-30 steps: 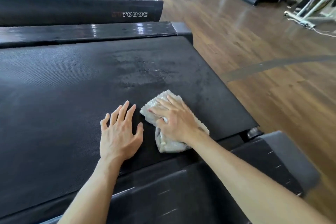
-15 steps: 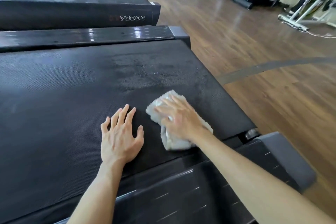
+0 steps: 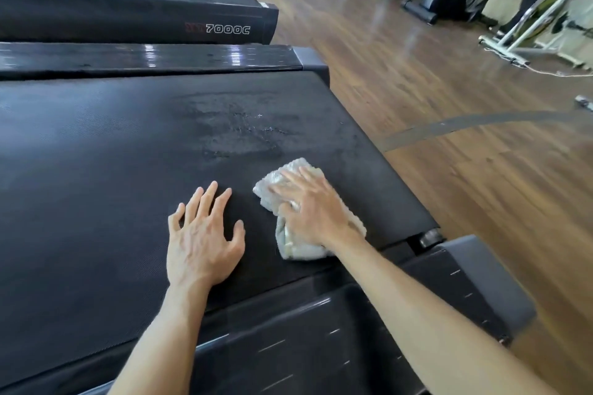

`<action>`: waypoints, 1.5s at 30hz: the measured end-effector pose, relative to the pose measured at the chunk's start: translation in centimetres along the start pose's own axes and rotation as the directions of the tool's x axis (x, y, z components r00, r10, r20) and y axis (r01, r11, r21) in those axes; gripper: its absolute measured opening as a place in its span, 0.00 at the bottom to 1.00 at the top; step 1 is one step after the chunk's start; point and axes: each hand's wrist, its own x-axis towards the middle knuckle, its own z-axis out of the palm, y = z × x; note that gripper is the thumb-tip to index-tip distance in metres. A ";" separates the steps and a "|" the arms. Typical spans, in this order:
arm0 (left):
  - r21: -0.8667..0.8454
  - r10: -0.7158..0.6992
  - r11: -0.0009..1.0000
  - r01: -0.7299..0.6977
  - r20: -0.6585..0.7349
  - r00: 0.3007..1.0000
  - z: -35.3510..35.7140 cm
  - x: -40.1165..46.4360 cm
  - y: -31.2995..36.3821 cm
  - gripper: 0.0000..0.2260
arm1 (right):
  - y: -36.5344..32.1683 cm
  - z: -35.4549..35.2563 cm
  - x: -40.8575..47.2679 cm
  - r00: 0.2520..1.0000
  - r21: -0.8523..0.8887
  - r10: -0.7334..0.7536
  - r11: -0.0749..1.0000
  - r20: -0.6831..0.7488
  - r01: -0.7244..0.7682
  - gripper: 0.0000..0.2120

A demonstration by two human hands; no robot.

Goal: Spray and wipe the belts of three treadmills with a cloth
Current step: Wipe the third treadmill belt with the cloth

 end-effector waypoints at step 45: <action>0.052 0.016 0.998 -0.017 0.014 1.000 0.0 0.0 -0.2 0.29 | 0.9 0.2 1.3 0.999 -0.019 0.040 0.999 0.034 -0.040 0.27</action>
